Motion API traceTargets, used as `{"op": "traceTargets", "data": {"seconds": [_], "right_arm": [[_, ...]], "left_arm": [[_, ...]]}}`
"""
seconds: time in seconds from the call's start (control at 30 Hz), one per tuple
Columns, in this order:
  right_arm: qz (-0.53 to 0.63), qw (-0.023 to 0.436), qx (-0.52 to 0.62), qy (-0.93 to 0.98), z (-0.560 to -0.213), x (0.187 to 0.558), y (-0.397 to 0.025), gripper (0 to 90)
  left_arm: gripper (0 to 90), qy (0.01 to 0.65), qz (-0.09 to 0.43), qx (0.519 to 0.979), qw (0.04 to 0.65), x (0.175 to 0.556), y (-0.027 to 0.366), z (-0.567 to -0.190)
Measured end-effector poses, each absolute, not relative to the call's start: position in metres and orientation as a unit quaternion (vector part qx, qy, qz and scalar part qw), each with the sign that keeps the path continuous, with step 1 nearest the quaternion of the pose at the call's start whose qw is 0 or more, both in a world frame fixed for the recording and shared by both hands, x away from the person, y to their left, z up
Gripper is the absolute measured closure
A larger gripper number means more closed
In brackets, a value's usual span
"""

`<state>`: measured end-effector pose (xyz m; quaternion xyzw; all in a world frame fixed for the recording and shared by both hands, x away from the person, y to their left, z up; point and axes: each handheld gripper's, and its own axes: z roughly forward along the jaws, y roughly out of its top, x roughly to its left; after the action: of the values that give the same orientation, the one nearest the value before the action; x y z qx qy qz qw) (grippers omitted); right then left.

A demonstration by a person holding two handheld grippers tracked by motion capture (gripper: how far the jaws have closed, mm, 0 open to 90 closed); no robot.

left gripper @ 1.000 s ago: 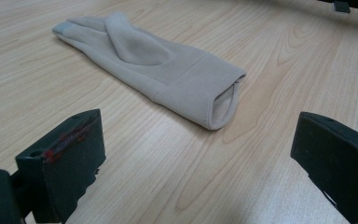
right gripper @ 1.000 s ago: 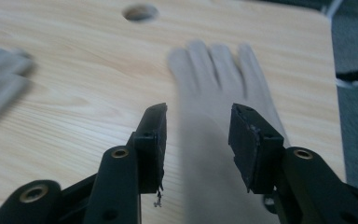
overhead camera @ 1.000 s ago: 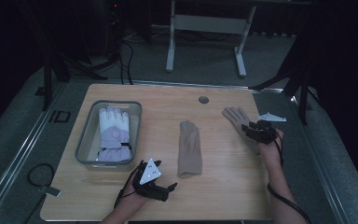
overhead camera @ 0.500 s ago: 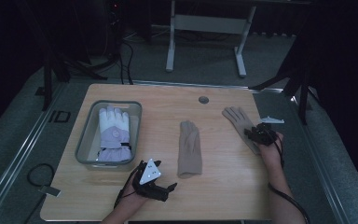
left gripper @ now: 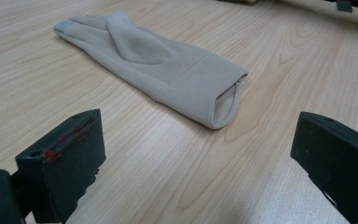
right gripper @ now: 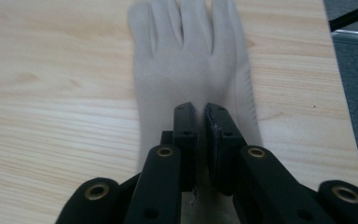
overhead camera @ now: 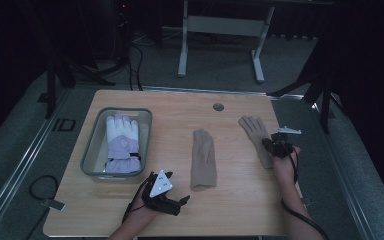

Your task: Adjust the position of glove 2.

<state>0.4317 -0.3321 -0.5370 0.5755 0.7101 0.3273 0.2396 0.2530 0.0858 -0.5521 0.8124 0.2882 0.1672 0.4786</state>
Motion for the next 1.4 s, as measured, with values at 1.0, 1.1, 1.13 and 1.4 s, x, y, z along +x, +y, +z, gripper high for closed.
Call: {"op": "traceTargets", "data": {"seconds": [1.0,1.1,1.13,1.4], "right_arm": [[0.329,0.209,0.604,0.695,-0.547,0.346,-0.275,69.5],[0.329,0.214,0.601,0.696,-0.542,0.346,-0.277,66.3],[0.328,0.214,0.598,0.699,-0.541,0.347,-0.278,64.9],[0.358,0.212,0.519,0.747,-0.526,0.357,-0.288,59.4]], "left_arm": [[3.0,0.282,0.174,0.809,0.486,0.250,0.087,-0.546],[3.0,0.283,0.174,0.808,0.487,0.250,0.087,-0.546],[3.0,0.283,0.174,0.808,0.487,0.250,0.087,-0.546],[3.0,0.274,0.170,0.809,0.492,0.247,0.086,-0.546]]}}
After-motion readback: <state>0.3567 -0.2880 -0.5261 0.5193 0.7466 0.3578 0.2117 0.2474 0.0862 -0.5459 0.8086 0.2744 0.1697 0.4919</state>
